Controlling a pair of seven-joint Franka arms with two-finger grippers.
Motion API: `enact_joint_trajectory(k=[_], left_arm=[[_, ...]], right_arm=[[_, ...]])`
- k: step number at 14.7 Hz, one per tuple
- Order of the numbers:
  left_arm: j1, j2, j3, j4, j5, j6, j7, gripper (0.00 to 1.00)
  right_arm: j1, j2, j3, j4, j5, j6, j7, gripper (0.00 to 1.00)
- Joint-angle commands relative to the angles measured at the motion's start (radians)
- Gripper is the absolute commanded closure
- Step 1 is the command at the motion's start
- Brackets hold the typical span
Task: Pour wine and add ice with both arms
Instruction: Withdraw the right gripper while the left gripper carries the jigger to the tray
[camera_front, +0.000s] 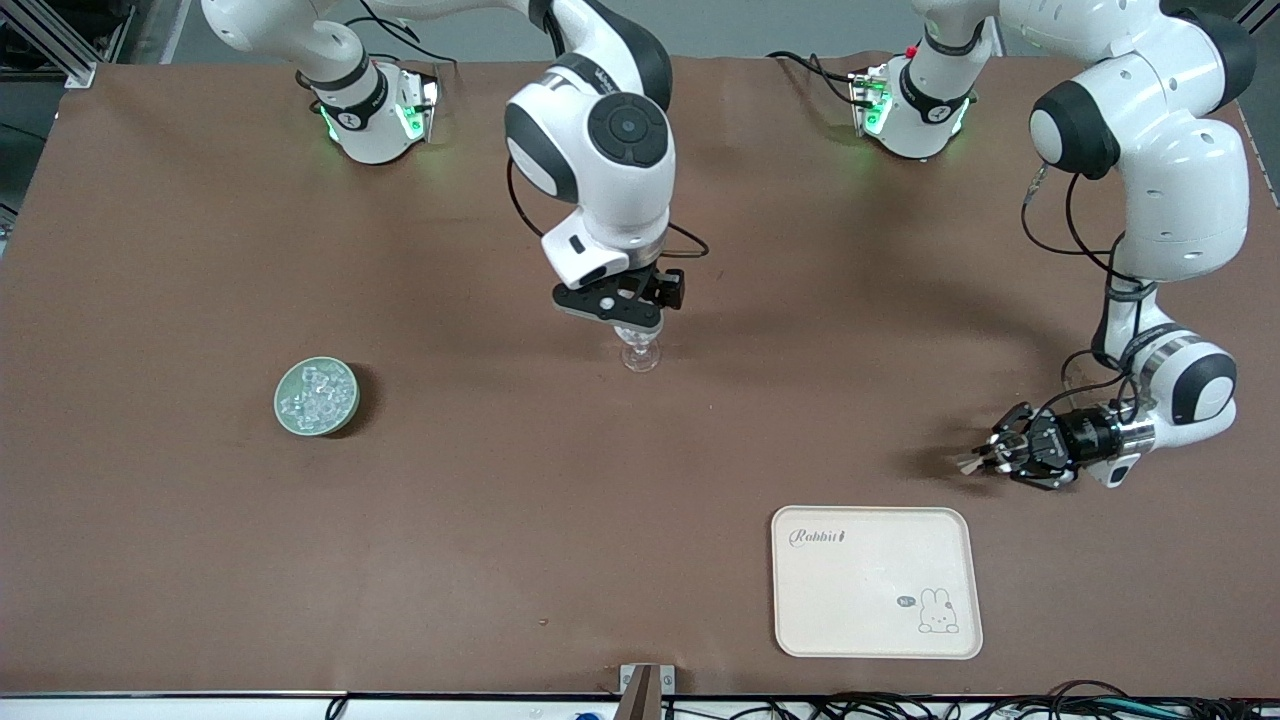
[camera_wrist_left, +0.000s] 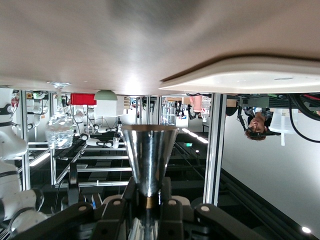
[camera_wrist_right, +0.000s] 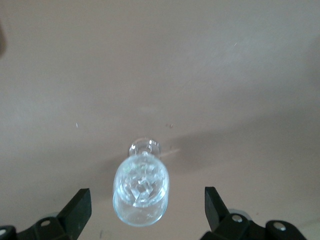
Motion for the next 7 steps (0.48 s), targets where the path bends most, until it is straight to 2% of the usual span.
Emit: enact_joint_trajectory(k=[1,3,7], left_arm=[[0.004,-0.012,-0.058,0.019,-0.022,0.093,-0.028,0.95],[0.008,-0.009,-0.113,0.068,-0.023,0.18,-0.086,0.95],[0.014,-0.01,-0.179,0.107,-0.034,0.31,-0.144,0.95]], right_arm=[[-0.009,-0.096,-0.05,-0.003,-0.027,-0.042,-0.005,0.0],[-0.01,-0.152,-0.108,-0.005,-0.033,-0.072,-0.034,0.0],[-0.009,-0.231,-0.231,-0.005,-0.035,-0.135,-0.125,0.0]])
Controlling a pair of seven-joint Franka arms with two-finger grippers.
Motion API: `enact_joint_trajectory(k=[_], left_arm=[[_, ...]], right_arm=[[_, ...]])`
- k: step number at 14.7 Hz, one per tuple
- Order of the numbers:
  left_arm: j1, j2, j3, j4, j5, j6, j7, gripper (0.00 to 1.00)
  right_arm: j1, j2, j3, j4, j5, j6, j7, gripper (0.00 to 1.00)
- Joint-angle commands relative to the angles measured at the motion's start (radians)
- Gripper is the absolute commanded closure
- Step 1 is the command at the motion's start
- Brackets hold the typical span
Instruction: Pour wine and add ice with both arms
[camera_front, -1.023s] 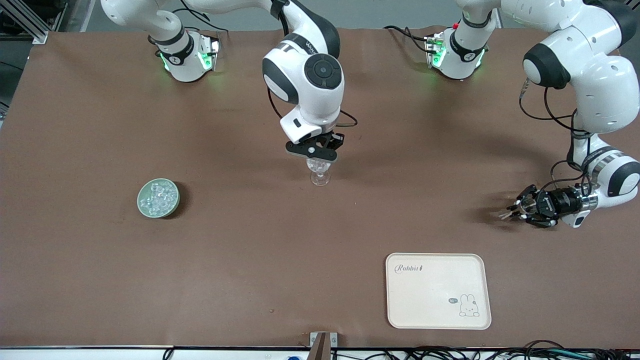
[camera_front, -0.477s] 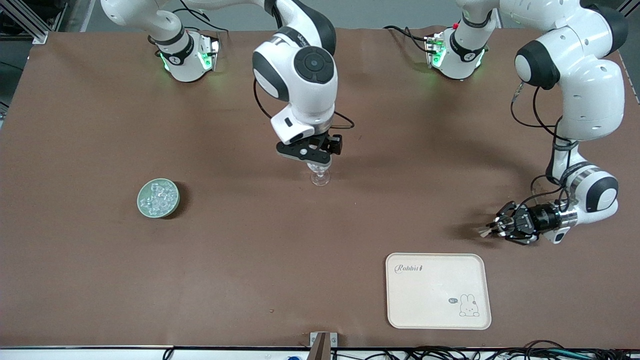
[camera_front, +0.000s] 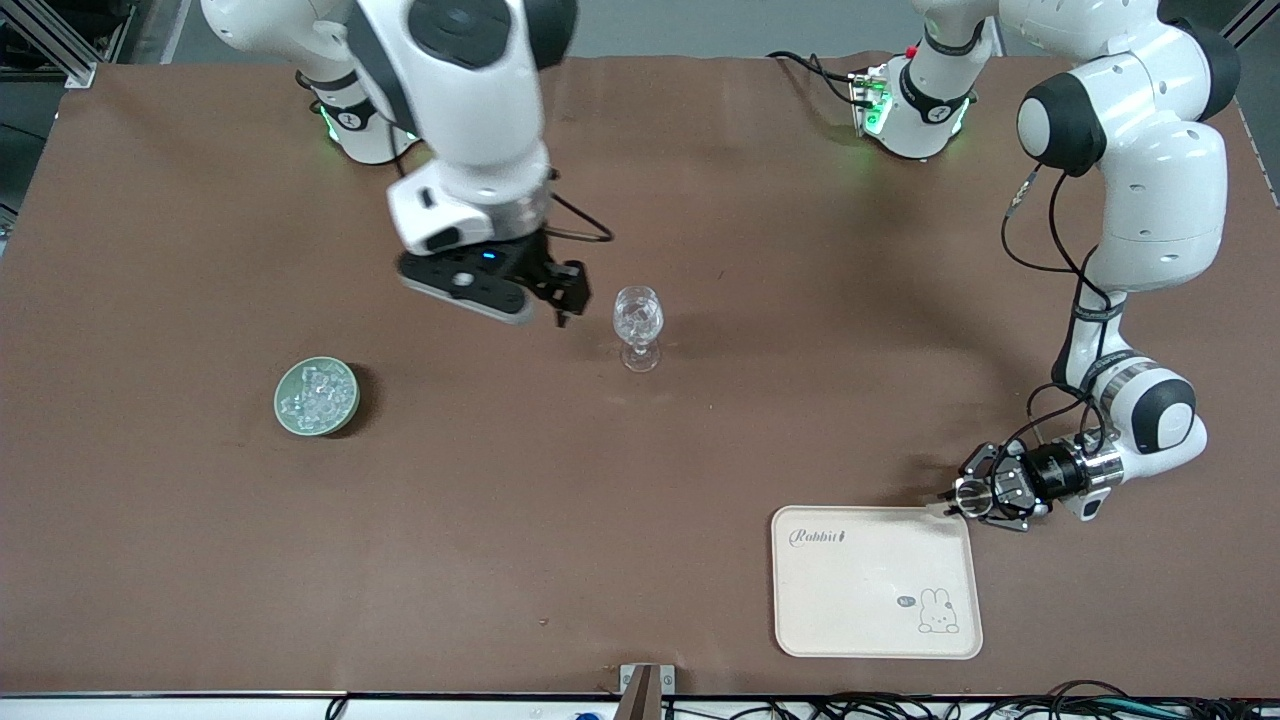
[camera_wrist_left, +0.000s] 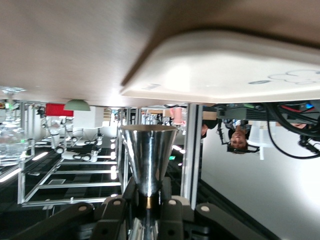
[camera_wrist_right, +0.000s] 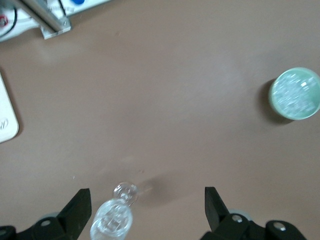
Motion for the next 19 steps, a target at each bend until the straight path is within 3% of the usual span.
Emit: enact_joint_trajectory(k=[1,8,12,15,17,19], left_arm=[[0.014,-0.009,-0.045,0.023,-0.032,0.076,-0.043,0.95],[0.015,0.003,-0.225,0.078,-0.063,0.322,-0.023,0.96],[0.014,0.004,-0.259,0.107,-0.063,0.411,-0.019,0.97],[0.004,0.02,-0.266,0.117,-0.063,0.429,0.003,0.97],[0.006,0.044,-0.302,0.127,-0.063,0.452,0.036,0.96],[0.003,0.046,-0.309,0.127,-0.063,0.487,0.04,0.96]], right_arm=[[0.004,-0.06,-0.073,-0.032,-0.013,-0.023,-0.033,0.0],[0.004,-0.104,-0.346,-0.033,-0.001,-0.026,-0.313,0.0],[0.002,-0.119,-0.48,-0.036,0.005,-0.101,-0.486,0.0],[-0.057,-0.132,-0.506,-0.039,0.008,-0.12,-0.611,0.0],[-0.117,-0.138,-0.509,-0.041,0.083,-0.128,-0.681,0.0],[-0.144,-0.139,-0.509,-0.041,0.099,-0.14,-0.714,0.0]])
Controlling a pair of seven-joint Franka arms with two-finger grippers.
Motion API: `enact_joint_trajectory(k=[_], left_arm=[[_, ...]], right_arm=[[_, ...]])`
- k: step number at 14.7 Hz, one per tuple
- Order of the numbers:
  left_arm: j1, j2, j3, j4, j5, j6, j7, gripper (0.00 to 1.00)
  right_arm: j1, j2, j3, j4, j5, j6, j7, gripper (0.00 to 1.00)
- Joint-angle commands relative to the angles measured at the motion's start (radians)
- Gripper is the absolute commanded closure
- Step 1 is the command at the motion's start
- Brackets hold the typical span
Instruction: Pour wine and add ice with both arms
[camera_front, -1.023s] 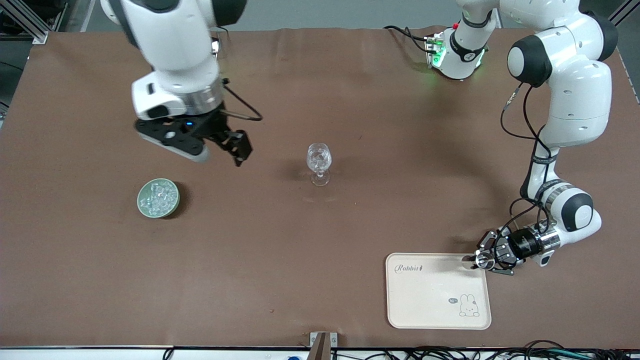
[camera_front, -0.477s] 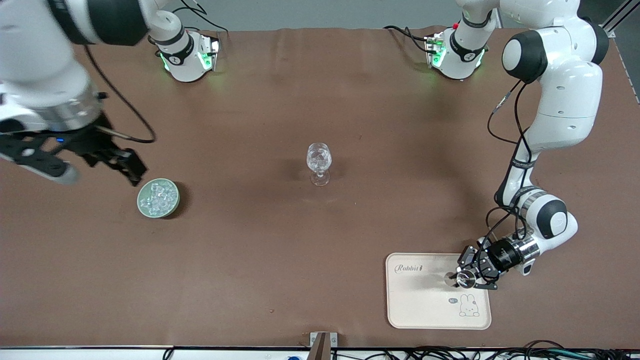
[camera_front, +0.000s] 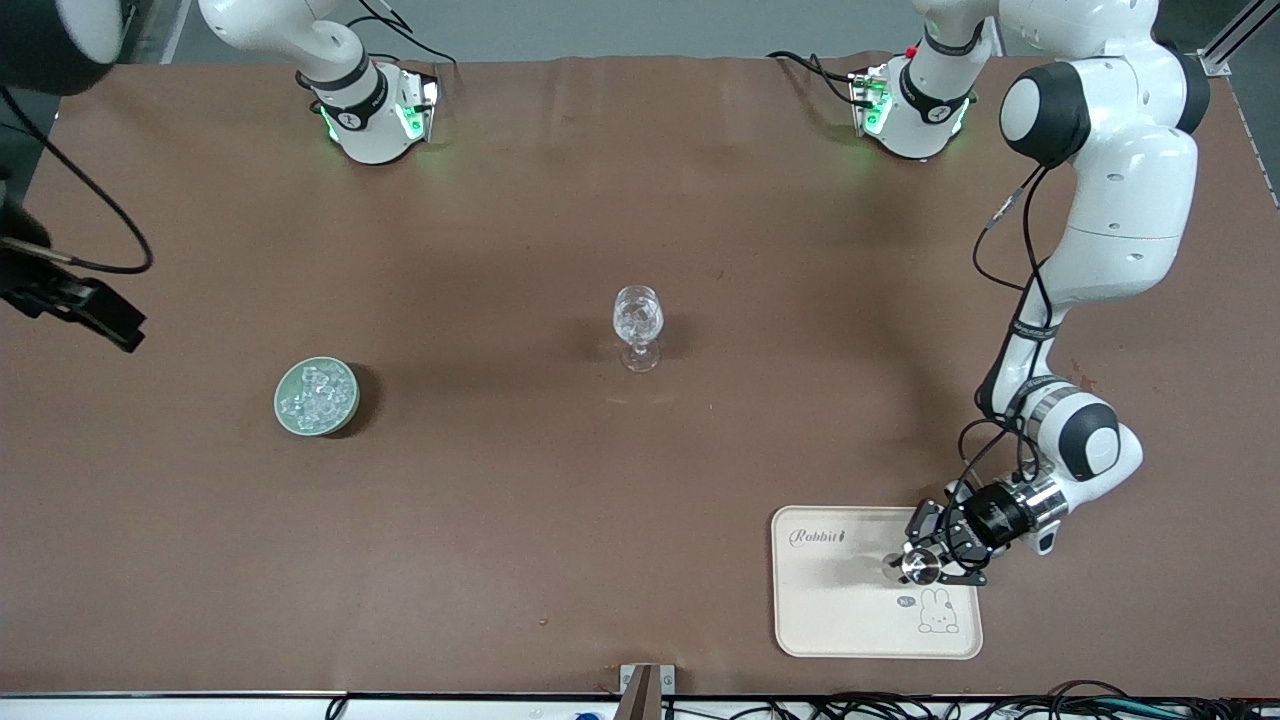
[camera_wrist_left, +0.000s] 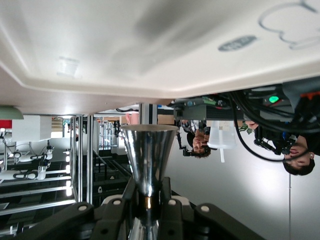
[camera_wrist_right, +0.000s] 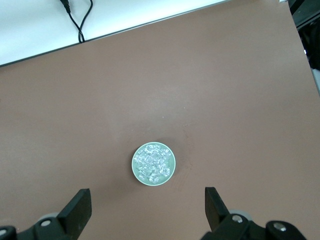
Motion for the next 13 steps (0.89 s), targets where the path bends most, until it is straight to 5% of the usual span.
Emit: enact_joint_trajectory(k=[1,7,8,10,11,12,13], left_arm=[[-0.003,0.025,-0.031,0.032,-0.022,0.042,0.014,0.96],[-0.001,0.056,-0.065,0.041,-0.025,0.084,0.049,0.88],[0.0,0.057,-0.066,0.041,-0.027,0.082,0.051,0.86],[0.002,0.057,-0.065,0.036,-0.044,0.082,0.053,0.76],[0.003,0.057,-0.065,0.035,-0.047,0.082,0.059,0.49],[0.005,0.057,-0.065,0.032,-0.062,0.082,0.062,0.0],[0.005,0.057,-0.063,0.03,-0.068,0.082,0.066,0.0]], right_arm=[[-0.027,-0.04,0.007,-0.028,0.028,-0.033,-0.062,0.0],[-0.093,-0.047,0.016,-0.028,0.031,-0.052,-0.136,0.0],[-0.146,-0.047,0.045,-0.028,0.041,-0.057,-0.138,0.0],[-0.311,-0.066,0.222,-0.028,0.051,-0.06,-0.138,0.0],[-0.373,-0.07,0.292,-0.028,0.046,-0.06,-0.138,0.0],[-0.421,-0.072,0.338,-0.028,0.044,-0.06,-0.138,0.0],[-0.464,-0.073,0.378,-0.029,0.044,-0.06,-0.138,0.0]])
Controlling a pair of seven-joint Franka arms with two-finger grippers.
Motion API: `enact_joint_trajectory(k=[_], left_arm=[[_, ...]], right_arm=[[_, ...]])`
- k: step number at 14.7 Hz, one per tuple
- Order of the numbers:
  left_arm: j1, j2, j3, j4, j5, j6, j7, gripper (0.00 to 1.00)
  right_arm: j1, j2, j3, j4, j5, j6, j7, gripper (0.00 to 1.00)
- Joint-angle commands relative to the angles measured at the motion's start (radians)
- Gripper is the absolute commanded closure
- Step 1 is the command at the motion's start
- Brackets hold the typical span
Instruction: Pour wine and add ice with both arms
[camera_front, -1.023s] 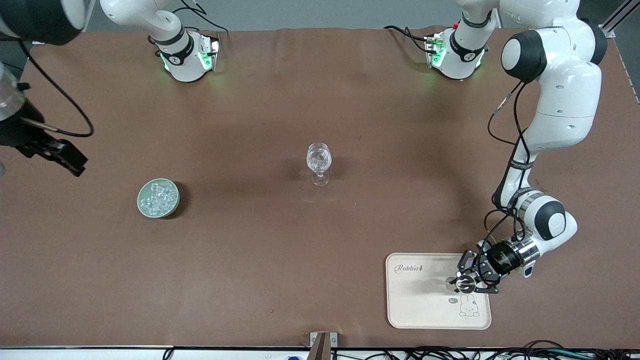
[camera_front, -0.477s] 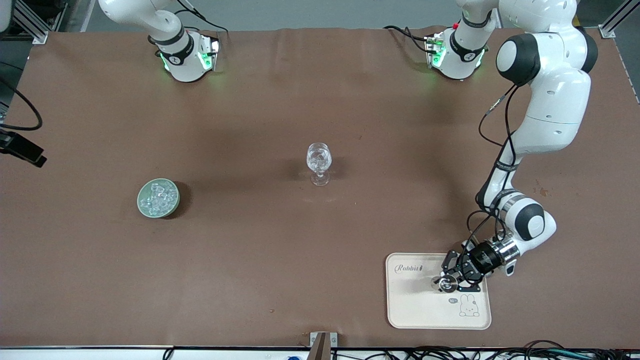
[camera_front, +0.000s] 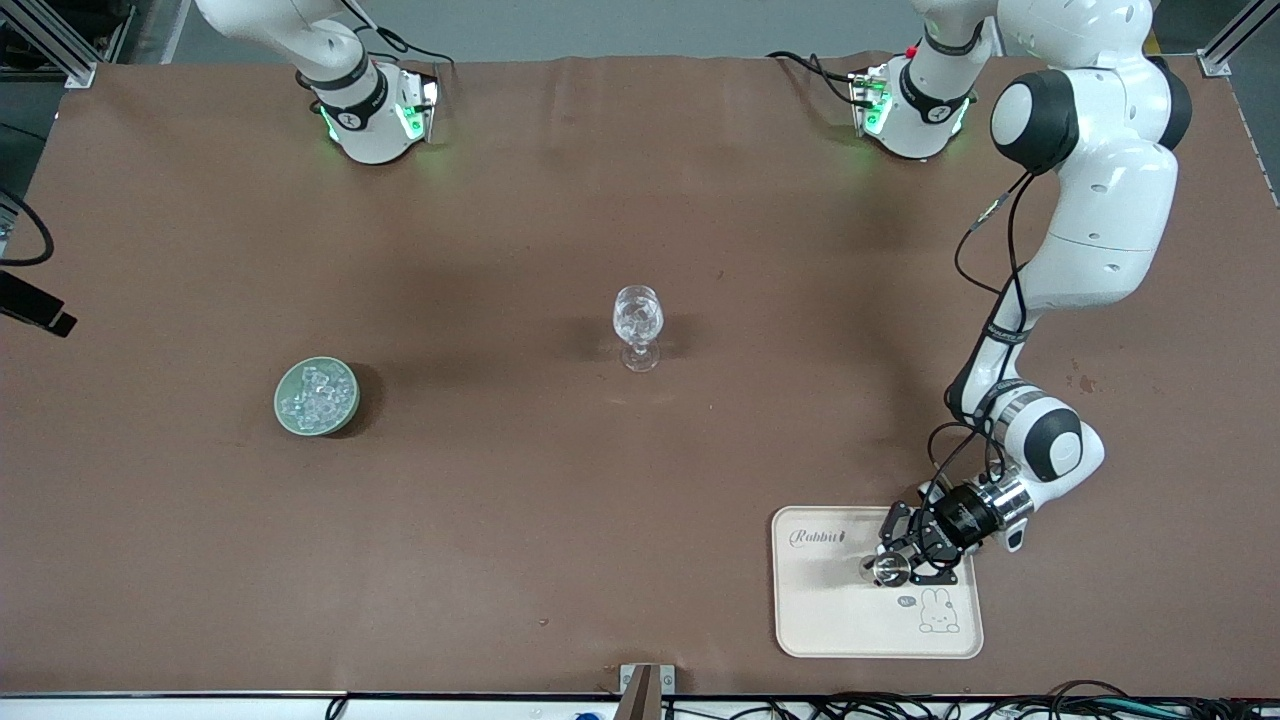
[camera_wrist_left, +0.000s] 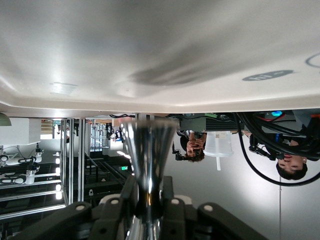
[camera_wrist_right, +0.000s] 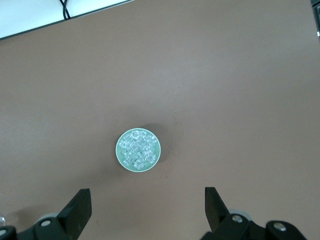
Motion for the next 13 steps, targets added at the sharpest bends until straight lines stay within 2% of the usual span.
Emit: enact_joint_trajectory(k=[1,7,10,11,13], left_arm=[[0.006,0.021,-0.007,0.018,-0.038,0.009,0.027,0.0],[0.018,0.01,-0.006,0.007,-0.031,0.003,0.024,0.0],[0.041,-0.039,0.007,-0.016,0.009,-0.023,0.017,0.0],[0.046,-0.053,0.01,-0.02,0.059,-0.042,0.014,0.0],[0.053,-0.086,0.025,-0.03,0.168,-0.072,0.008,0.0]], right_arm=[[-0.134,-0.041,0.141,-0.024,0.017,-0.002,-0.008,0.0],[-0.392,-0.044,0.417,-0.024,0.012,0.001,0.002,0.0],[-0.457,-0.046,0.485,-0.024,0.009,0.001,0.002,0.0],[-0.49,-0.046,0.522,-0.024,0.005,0.001,0.004,0.0],[-0.494,-0.046,0.536,-0.024,-0.021,0.001,0.004,0.0]])
